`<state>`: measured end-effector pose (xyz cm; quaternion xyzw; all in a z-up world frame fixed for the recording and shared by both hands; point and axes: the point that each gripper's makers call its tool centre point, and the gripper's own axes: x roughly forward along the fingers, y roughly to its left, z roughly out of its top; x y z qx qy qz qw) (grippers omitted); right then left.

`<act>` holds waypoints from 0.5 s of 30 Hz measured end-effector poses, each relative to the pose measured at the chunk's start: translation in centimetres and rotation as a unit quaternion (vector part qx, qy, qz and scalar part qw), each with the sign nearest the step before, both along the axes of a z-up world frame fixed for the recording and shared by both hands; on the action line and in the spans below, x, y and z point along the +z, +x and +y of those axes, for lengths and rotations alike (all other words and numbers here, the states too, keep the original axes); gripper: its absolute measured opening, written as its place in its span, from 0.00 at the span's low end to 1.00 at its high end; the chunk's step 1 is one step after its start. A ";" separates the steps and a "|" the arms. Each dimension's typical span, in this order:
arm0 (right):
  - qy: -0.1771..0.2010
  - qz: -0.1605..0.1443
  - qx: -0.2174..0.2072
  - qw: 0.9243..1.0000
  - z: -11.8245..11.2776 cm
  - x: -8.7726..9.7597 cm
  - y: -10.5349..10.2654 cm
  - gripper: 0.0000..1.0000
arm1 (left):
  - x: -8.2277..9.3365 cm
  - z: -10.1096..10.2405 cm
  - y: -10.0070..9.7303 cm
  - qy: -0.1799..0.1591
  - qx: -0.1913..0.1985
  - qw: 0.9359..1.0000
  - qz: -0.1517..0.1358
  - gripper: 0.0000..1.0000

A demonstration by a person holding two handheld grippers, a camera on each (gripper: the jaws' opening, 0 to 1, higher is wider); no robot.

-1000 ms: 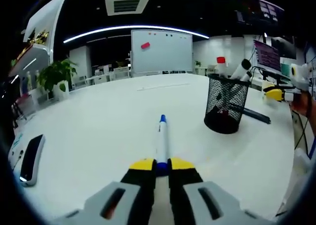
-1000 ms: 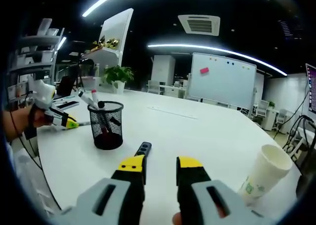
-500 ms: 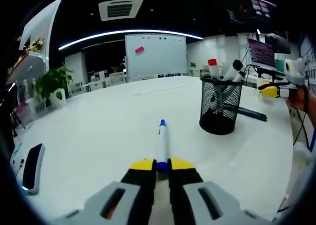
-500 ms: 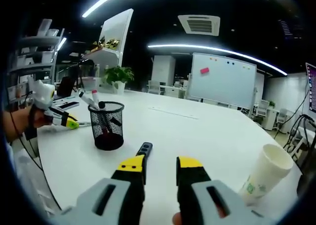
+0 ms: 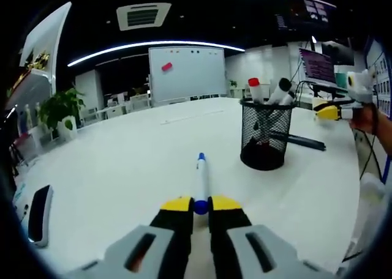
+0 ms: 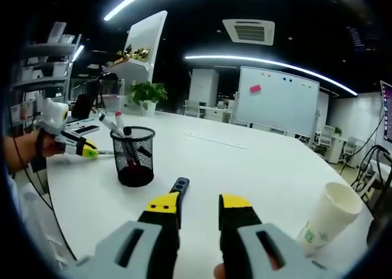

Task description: Place the scattered laser pointers and whiteboard markers into the pen holder and stack the scattered paper cups together

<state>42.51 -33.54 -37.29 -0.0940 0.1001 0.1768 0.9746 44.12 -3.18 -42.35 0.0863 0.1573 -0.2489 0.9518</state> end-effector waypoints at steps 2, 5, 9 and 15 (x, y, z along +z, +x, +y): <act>0.000 0.000 0.002 1.000 0.1 0.0 0.0 0.24 | 0.3 -0.3 -0.1 0.001 -0.004 1.000 -0.006 0.11; -0.001 0.001 0.003 1.000 0.3 0.0 0.0 0.24 | 0.8 -0.4 -0.3 -0.001 -0.006 1.000 -0.012 0.11; -0.001 0.000 0.004 1.000 0.3 0.1 0.1 0.24 | 1.4 -0.7 -0.5 -0.009 -0.009 1.000 -0.016 0.11; -0.001 0.000 0.004 1.000 0.4 0.1 0.1 0.24 | 2.3 -1.0 -0.7 -0.007 -0.013 0.999 -0.034 0.11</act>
